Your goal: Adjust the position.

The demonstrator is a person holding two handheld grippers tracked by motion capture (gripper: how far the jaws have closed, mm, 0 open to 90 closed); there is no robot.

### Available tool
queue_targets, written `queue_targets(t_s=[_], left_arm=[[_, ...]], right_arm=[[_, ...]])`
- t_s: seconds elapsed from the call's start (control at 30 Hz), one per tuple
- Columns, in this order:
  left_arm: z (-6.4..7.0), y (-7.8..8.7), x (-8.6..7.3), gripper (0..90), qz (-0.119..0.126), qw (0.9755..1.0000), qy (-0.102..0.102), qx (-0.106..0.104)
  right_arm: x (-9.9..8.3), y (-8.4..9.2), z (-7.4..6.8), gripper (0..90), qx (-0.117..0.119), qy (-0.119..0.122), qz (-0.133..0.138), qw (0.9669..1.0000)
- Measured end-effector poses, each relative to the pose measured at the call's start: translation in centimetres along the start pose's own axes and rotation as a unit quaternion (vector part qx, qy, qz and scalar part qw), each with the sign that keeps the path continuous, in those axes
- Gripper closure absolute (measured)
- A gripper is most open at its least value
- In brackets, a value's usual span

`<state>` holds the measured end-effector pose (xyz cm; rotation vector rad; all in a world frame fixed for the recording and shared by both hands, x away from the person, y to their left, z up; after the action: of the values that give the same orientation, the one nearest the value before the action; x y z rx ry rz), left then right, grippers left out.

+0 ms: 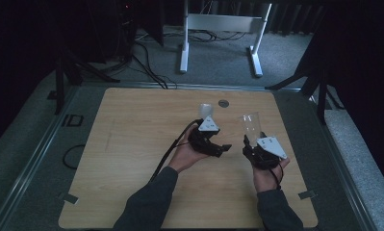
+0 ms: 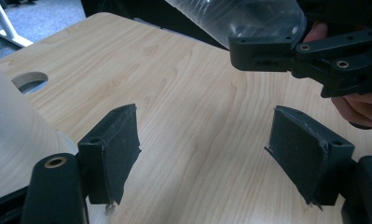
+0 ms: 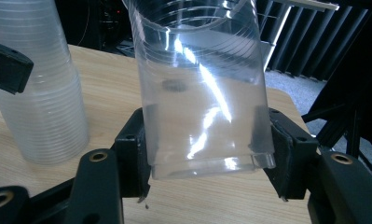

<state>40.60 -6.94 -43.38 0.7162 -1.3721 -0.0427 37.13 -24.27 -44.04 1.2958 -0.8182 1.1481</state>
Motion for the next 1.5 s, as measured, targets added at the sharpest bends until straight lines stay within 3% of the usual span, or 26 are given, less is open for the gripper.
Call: queue_targets(t_s=[0.53,0.83,1.23,1.5], left_arm=[[0.0,0.0,1.3,24.5,0.011,0.9999,0.007,-0.006],[-0.5,-0.5,2.2,24.5,0.029,0.9978,0.05,-0.034],[-0.2,-0.9,3.6,24.5,0.034,0.9975,0.05,-0.037],[-0.4,-1.1,4.0,25.6,0.047,0.9952,0.072,-0.047]], right_arm=[[0.2,0.5,0.2,41.4,-0.001,-0.001,0.014,0.9999],[0.1,0.8,0.0,41.4,0.0,-0.002,0.019,0.9998],[0.2,1.0,-0.4,41.4,0.005,0.002,0.027,0.9996],[0.1,1.1,-0.5,41.4,0.004,0.0,0.031,0.9995]])
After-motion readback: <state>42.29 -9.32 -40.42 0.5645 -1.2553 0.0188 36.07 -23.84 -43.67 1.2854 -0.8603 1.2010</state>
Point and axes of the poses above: each handheld gripper's, and its own axes: y roughly backward along the jaws, x roughly out of its top, z roughly to its right, the point moved 5 cm from there along -y, roughly forward along the jaws, and after that the axes turned 2 degrees about -y, right-handed, at the moved point
